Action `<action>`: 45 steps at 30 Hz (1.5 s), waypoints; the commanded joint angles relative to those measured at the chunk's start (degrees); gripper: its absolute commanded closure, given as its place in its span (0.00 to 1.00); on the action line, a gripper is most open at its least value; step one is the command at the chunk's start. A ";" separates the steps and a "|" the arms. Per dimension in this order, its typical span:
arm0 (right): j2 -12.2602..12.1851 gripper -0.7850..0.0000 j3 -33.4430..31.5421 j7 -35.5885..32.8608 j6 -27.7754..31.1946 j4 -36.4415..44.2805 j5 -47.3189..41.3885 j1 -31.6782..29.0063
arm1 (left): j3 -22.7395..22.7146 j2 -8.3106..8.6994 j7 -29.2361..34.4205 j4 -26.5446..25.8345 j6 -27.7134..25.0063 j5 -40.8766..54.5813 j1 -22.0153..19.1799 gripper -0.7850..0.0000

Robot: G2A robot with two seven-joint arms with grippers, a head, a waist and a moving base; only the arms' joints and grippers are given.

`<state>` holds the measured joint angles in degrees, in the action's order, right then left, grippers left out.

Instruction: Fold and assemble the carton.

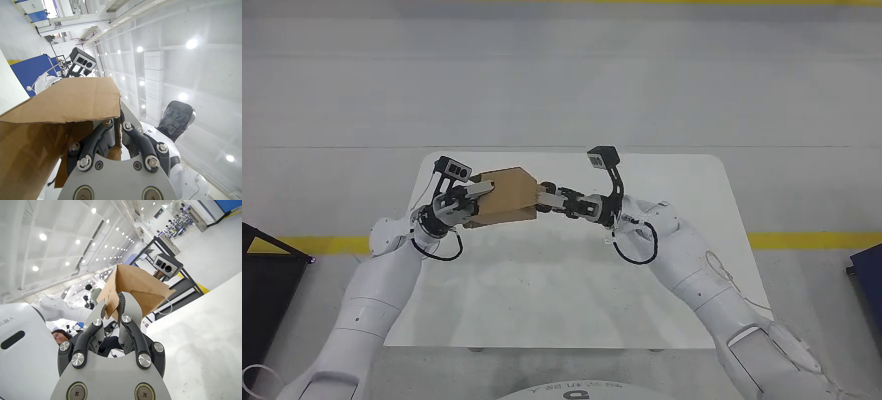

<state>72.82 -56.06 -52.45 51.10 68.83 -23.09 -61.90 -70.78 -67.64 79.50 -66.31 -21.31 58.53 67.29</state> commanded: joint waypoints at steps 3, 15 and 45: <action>-0.03 0.54 -0.54 5.34 0.26 1.55 8.42 -1.21 | -0.11 -0.07 -0.06 -0.31 -0.17 -0.51 0.28 1.00; -0.01 0.08 -1.01 14.56 -1.33 4.25 18.62 -3.06 | -0.09 -0.37 -0.29 -0.74 -0.65 -1.75 0.58 1.00; -1.61 0.09 -4.00 20.30 -3.81 6.94 22.26 -6.08 | -0.30 -0.46 -2.65 -2.11 -3.30 -8.57 1.36 1.00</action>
<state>71.18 -60.20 -32.32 48.16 75.78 -1.24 -68.16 -71.04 -68.10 76.77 -68.40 -24.62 49.93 68.63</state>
